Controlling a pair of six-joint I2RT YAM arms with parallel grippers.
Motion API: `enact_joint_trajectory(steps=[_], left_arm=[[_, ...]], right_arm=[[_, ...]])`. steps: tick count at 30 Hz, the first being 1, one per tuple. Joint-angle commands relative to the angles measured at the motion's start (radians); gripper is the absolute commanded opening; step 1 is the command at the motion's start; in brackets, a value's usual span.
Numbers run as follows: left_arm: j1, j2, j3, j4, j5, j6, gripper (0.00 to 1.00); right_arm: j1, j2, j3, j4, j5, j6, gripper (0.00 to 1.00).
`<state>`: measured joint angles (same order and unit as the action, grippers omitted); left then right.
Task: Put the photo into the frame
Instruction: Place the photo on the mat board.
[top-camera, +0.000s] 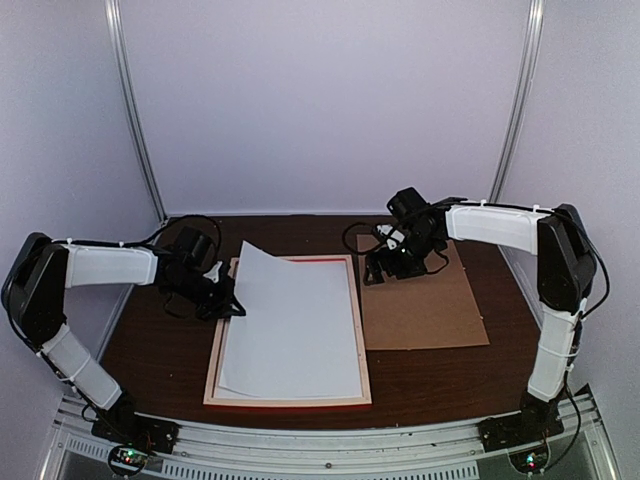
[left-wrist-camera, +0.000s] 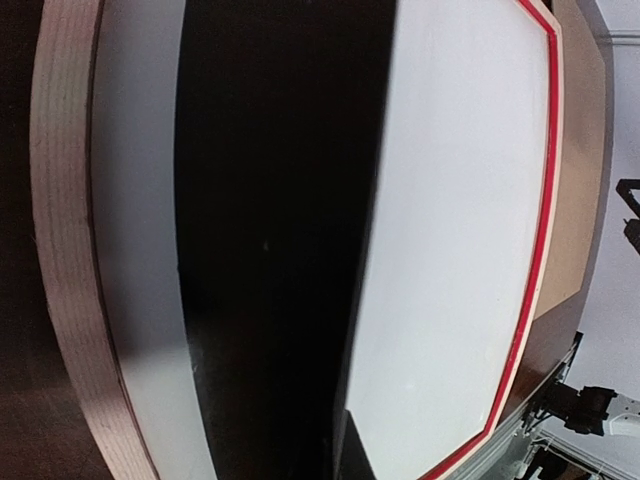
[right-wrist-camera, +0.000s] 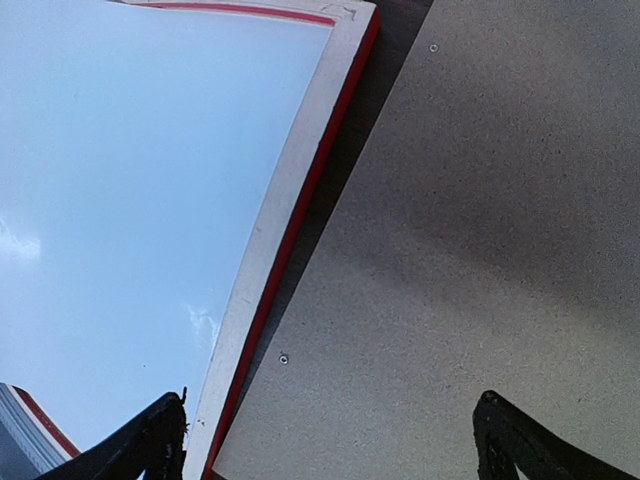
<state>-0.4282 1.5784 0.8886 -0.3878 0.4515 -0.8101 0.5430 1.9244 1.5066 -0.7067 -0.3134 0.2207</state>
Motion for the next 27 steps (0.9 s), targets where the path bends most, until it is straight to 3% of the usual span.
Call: enact_joint_trajectory(steps=[1, 7, 11, 18, 27], left_arm=[[-0.010, -0.005, -0.013, 0.067, -0.009, -0.016, 0.00], [-0.014, -0.007, -0.016, 0.070, -0.013, -0.017, 0.00], [-0.015, -0.016, -0.016, 0.056, -0.025, -0.013, 0.13], [-0.020, -0.013, 0.008, 0.002, -0.052, 0.017, 0.48], [-0.027, -0.014, 0.027, -0.066, -0.108, 0.057, 0.61]], right_arm=[[-0.005, 0.007, 0.018, 0.013, 0.012, 0.016, 1.00], [-0.004, 0.001, 0.005, 0.016, 0.012, 0.018, 1.00], [-0.006, -0.003, -0.004, 0.019, 0.010, 0.020, 1.00], [-0.005, -0.013, -0.020, 0.030, 0.006, 0.027, 1.00], [-0.005, -0.029, -0.045, 0.040, 0.003, 0.034, 1.00]])
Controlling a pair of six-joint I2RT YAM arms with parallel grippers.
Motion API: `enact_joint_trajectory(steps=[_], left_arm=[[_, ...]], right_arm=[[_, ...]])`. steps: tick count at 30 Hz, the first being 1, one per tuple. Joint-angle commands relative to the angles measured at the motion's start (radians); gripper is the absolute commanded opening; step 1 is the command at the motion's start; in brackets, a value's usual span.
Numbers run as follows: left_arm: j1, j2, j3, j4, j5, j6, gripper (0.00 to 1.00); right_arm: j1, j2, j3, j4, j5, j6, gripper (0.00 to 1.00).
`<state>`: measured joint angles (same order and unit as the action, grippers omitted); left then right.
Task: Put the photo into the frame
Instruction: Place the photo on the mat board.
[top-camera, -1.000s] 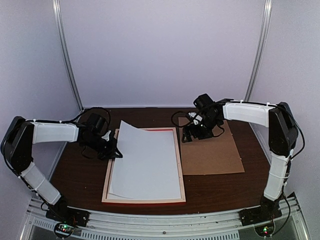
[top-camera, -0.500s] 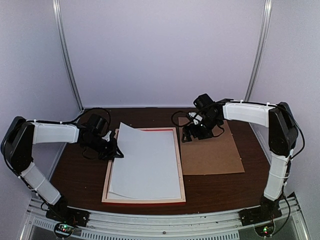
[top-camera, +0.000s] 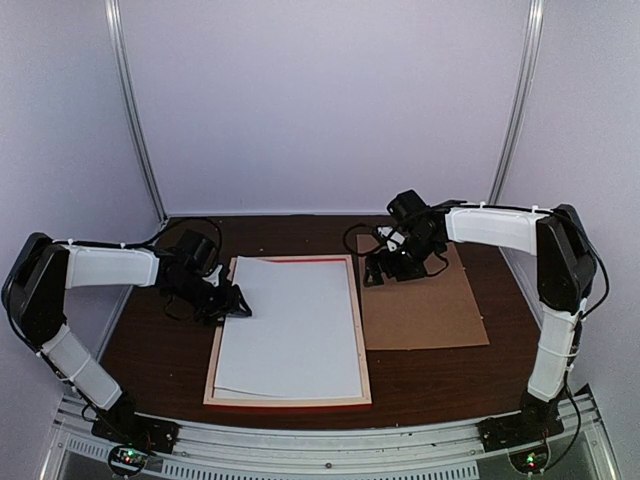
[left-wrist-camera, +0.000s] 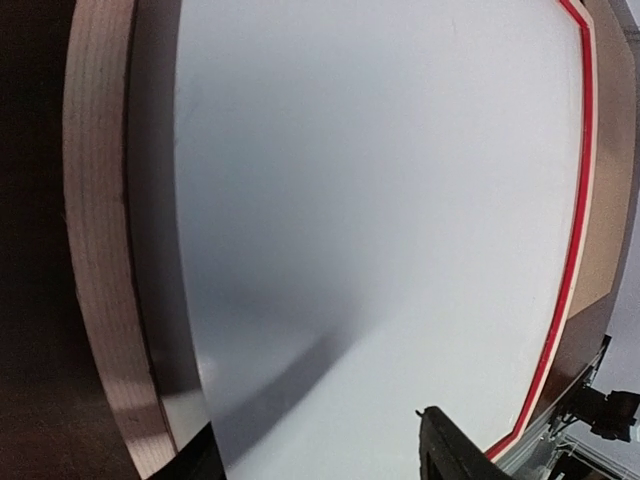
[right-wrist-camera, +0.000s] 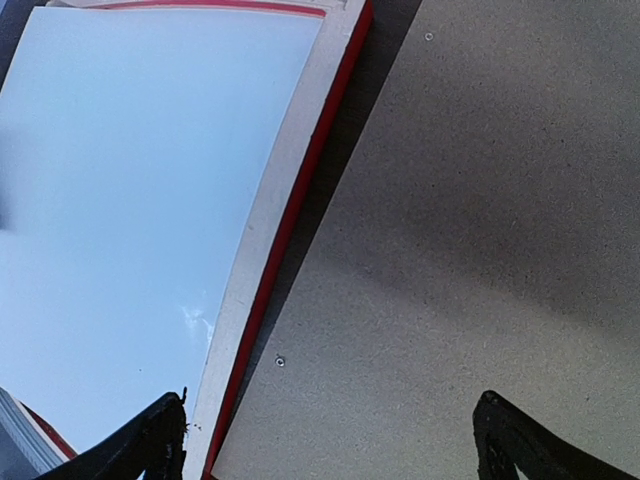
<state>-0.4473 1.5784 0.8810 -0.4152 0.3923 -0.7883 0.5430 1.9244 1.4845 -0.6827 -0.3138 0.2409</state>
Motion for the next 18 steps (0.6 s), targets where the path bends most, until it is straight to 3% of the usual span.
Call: enact_joint_trajectory(steps=[1, 18], left_arm=[[-0.010, -0.017, 0.036, -0.045, -0.060, 0.042, 0.62], [-0.022, -0.117, 0.083, -0.178, -0.315, 0.162, 0.68]], right_arm=[[-0.006, -0.031, -0.026, 0.019, 0.003, 0.015, 1.00], [-0.014, -0.102, -0.091, 0.032, 0.085, 0.029, 1.00]])
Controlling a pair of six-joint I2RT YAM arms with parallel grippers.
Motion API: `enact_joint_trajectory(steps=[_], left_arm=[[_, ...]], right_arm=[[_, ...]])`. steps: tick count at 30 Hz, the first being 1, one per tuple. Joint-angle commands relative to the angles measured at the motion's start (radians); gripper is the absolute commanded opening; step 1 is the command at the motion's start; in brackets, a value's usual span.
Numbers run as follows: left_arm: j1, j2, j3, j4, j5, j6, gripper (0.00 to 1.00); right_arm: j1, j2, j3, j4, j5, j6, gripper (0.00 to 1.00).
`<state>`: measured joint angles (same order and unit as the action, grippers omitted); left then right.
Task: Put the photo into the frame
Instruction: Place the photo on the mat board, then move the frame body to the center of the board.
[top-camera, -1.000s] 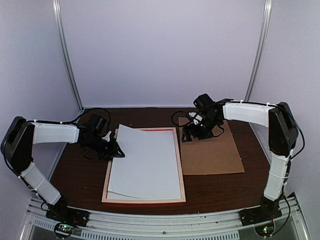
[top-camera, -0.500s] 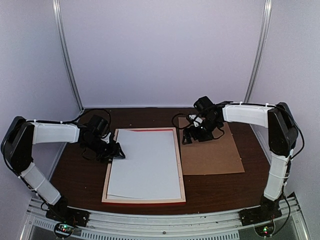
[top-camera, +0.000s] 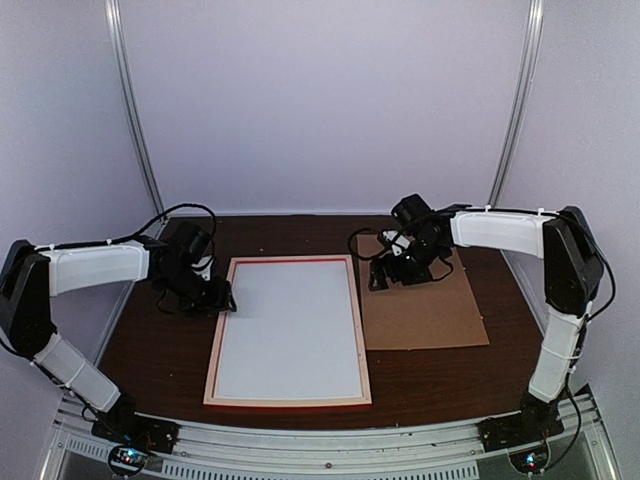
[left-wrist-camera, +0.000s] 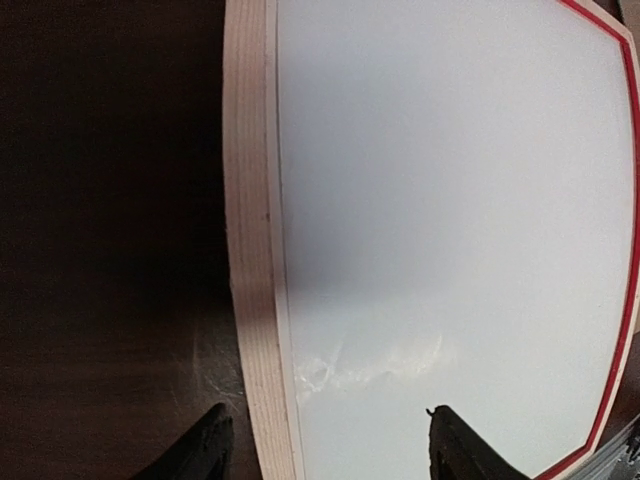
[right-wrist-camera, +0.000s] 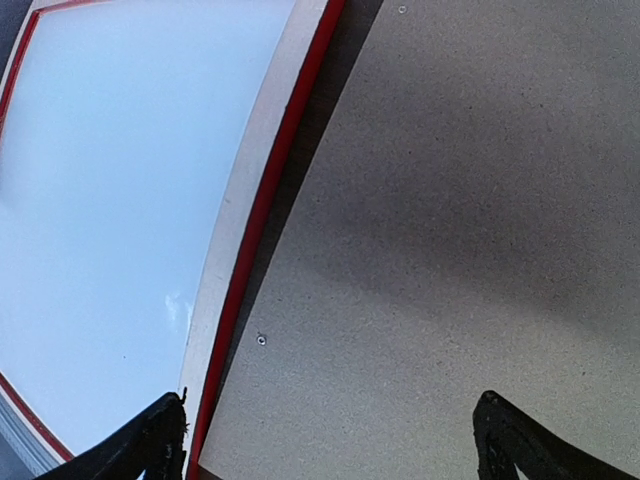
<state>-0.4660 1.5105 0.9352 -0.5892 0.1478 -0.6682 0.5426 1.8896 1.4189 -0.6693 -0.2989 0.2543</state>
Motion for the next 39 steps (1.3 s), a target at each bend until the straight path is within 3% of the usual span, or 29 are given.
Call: enact_joint_trajectory(steps=[1, 7, 15, 32, 39], left_arm=[[-0.003, -0.060, 0.027, 0.013, -0.069, 0.045, 0.68], [-0.014, -0.083, 0.048, 0.156, 0.041, 0.057, 0.69], [-0.102, 0.058, 0.246, 0.151, 0.126, 0.108, 0.83], [-0.390, 0.560, 0.751, 0.168, 0.256, 0.149, 0.85], [-0.452, 0.750, 0.957, 0.155, 0.302, 0.161, 0.85]], right_arm=[[-0.022, -0.078, -0.033, 0.021, 0.079, 0.021, 1.00], [-0.114, -0.160, -0.125, 0.077, 0.085, 0.063, 1.00], [-0.264, -0.268, -0.272, 0.144, 0.084, 0.111, 1.00], [-0.386, -0.330, -0.443, 0.187, 0.202, 0.182, 1.00], [-0.417, -0.334, -0.455, 0.177, 0.199, 0.172, 1.00]])
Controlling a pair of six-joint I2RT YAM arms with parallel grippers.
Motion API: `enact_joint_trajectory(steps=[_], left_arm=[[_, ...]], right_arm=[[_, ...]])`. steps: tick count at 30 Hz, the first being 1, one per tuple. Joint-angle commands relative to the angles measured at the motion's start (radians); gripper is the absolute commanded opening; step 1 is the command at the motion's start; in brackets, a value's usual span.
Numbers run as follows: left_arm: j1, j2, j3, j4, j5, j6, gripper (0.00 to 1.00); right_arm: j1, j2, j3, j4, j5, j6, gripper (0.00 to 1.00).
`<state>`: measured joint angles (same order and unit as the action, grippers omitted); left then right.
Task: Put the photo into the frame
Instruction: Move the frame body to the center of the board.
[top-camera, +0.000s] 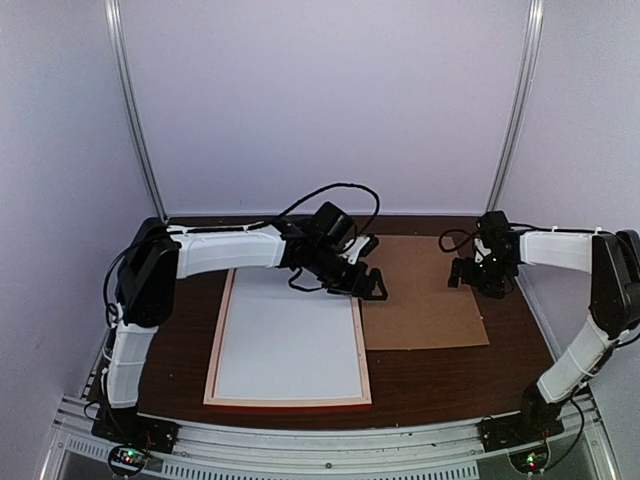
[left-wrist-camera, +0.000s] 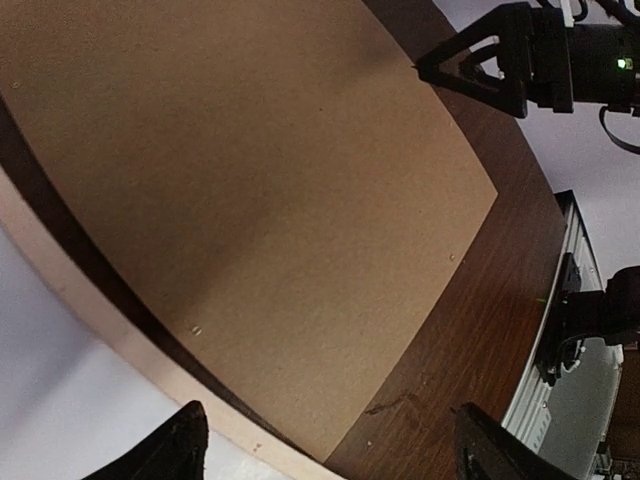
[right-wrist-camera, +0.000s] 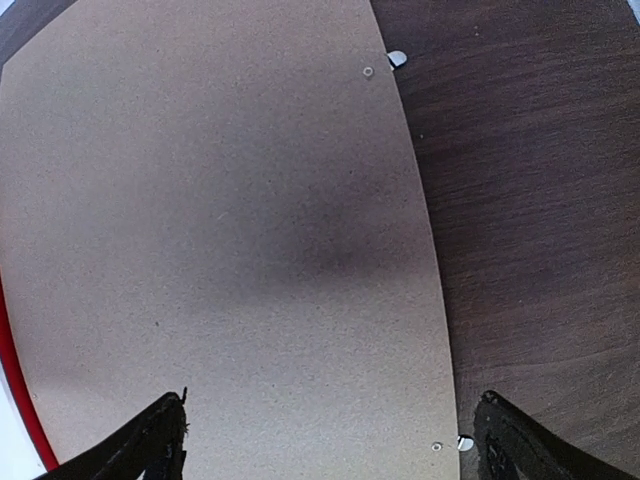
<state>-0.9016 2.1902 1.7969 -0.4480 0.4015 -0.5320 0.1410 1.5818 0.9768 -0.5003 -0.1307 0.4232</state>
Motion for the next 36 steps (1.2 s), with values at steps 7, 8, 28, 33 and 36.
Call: enact_joint_trajectory(steps=[7, 8, 28, 33, 36], left_arm=[[-0.045, 0.225, 0.286, -0.104, 0.038, 0.020, 0.85], [-0.044, 0.235, 0.302, -0.121, 0.021, 0.020, 0.85], [-0.016, 0.315, 0.387, -0.305, -0.173, 0.056, 0.84], [0.009, 0.314, 0.347, -0.314, -0.187, 0.044, 0.84], [0.017, 0.302, 0.321, -0.311, -0.195, 0.040, 0.83]], right_arm=[[-0.026, -0.037, -0.029, 0.017, 0.016, -0.003, 1.00], [-0.027, -0.039, -0.033, 0.020, 0.014, -0.002, 1.00], [-0.050, -0.047, -0.058, 0.045, 0.010, 0.010, 1.00], [-0.066, -0.042, -0.053, 0.034, 0.010, -0.003, 1.00], [-0.084, -0.025, -0.039, 0.012, -0.005, -0.027, 1.00]])
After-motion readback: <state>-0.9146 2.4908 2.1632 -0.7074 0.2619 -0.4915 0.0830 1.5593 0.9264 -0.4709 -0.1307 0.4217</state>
